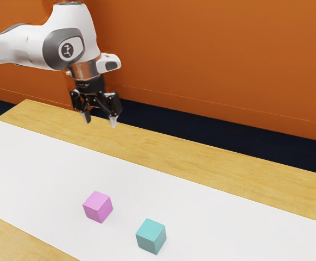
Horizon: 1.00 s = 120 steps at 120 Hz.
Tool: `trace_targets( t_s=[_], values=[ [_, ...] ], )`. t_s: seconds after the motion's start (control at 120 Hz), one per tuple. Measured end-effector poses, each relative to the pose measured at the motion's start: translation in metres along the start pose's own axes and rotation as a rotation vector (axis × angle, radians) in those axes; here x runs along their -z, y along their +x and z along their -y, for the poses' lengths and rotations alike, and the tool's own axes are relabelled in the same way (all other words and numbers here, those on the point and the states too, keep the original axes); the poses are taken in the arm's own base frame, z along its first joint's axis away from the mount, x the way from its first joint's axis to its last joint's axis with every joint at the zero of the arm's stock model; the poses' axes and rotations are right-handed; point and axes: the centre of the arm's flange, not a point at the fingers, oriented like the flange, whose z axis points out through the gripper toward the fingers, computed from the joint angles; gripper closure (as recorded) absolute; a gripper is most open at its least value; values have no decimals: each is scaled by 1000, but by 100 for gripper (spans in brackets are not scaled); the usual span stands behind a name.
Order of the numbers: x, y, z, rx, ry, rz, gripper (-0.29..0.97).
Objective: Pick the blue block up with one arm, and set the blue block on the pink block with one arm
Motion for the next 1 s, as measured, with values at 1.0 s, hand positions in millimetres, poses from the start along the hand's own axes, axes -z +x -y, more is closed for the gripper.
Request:
trace_targets(
  t_s=[1.0],
  values=[
    [-212, -105, -172, -39, -6, 17, 4]
  ],
)
